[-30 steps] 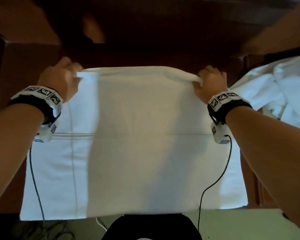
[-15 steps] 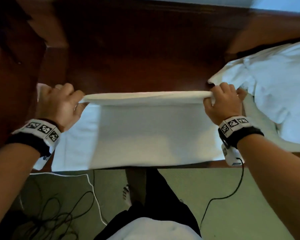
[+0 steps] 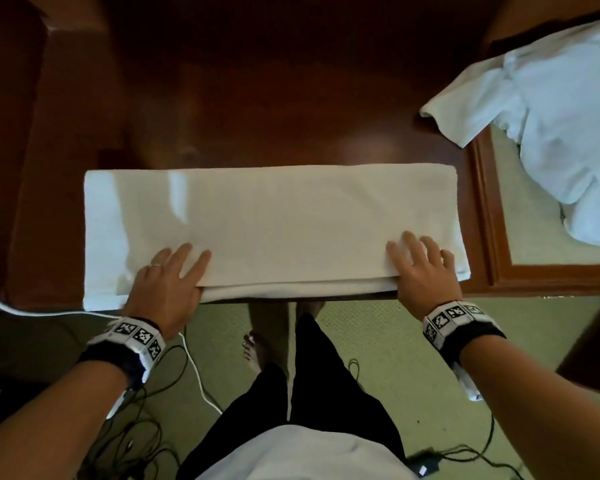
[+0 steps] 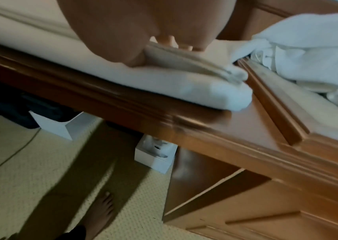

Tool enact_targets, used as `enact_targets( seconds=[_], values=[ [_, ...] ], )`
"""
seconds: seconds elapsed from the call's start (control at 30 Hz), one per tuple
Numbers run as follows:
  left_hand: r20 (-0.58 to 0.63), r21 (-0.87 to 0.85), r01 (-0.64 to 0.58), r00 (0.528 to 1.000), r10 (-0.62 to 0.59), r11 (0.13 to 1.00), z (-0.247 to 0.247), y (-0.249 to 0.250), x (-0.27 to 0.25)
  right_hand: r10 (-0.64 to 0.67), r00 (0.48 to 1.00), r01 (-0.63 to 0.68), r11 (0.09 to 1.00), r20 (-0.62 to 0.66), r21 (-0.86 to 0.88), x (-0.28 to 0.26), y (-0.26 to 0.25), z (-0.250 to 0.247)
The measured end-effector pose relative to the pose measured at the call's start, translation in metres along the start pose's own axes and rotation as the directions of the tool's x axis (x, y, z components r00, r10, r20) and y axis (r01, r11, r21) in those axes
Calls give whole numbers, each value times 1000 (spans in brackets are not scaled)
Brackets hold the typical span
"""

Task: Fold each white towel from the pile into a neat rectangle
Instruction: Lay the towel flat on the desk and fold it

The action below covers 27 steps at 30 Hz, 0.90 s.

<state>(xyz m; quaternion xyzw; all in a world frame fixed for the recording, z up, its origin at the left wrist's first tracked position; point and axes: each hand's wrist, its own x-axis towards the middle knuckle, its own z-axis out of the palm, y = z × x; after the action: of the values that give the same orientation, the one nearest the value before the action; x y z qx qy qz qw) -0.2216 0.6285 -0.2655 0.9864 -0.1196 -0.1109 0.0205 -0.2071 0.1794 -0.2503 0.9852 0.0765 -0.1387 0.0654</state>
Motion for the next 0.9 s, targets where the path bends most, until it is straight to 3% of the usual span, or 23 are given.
enact_targets(
  seconds=[0.13, 0.27, 0.37, 0.43, 0.63, 0.77, 0.9],
  values=[
    [34, -69, 1, 999, 2, 998, 3, -10, 32, -2, 988, -20, 990, 151, 141, 32, 10, 1],
    [-17, -170, 30, 999, -34, 985, -12, -17, 65, 25, 998, -35, 976, 49, 214, 62, 24, -16],
    [-76, -172, -22, 997, 9, 985, -3, -16, 46, -3, 999, 12, 977, -39, 214, 45, 36, -5],
    [-42, -136, -49, 998, 43, 990, 8, -15, 31, -46, 999, 41, 987, 26, 157, 34, 36, 4],
    [-47, -77, -35, 998, 31, 996, 13, -16, 25, 70, 995, -79, 987, 68, 140, 36, 37, 10],
    [-11, -73, -21, 1000, 20, 997, 13, -16, 29, 134, 990, -139, 964, 37, 229, 27, 57, 8],
    [-8, -100, -49, 999, 48, 994, 7, -21, 29, 188, 975, -206, 966, 121, 158, 11, 68, 9]
  ],
)
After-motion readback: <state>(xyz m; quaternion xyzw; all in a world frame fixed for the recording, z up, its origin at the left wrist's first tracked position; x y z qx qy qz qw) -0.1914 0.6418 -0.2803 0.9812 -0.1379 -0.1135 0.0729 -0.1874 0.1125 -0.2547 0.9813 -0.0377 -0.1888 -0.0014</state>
